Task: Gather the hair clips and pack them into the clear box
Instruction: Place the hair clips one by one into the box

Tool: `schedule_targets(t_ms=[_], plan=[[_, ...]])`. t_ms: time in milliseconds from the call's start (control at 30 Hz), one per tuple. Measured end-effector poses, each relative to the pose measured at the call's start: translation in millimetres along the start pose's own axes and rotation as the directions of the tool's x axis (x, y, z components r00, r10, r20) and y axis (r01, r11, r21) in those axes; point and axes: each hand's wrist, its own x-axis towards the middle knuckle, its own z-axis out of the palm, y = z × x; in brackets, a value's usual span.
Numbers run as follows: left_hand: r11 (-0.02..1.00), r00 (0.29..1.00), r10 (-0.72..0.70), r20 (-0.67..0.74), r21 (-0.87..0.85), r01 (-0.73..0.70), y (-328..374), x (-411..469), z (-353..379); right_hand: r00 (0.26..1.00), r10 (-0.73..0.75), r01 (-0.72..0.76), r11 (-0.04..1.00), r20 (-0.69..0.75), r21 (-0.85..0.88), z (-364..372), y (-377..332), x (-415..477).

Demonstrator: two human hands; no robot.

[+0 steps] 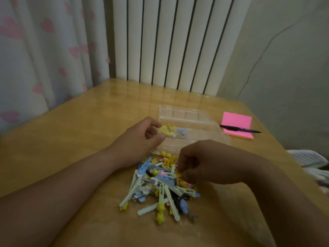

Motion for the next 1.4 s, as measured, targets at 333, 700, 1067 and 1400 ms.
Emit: schedule_targets(t_ms=[333, 700, 1067, 1400], plan=[[0.999, 1.000, 0.007, 0.007, -0.035, -0.007, -1.9, -0.6, -0.4, 0.999, 0.046, -0.043, 0.988, 0.017, -0.145, 0.6, -6.3, -1.5], [0.999, 1.000, 0.022, 0.011, -0.029, -0.022, -4.1, 0.7, 0.1, 0.997, 0.072, -0.076, 0.972, -0.024, -0.223, 3.3, -12.4, -1.3], [0.999, 1.000, 0.017, 0.020, -0.033, -0.016, -2.6, 0.1, 0.9, 0.749, 0.295, -0.061, 0.922, -0.593, 0.382, -32.0, 25.2, 30.3], [1.000, 0.999, 0.019, 0.028, 0.011, -0.019, -4.6, 1.1, -0.3, 0.816, 0.452, -0.383, 0.890, -0.360, 0.247, -43.8, 51.3, 109.3]])
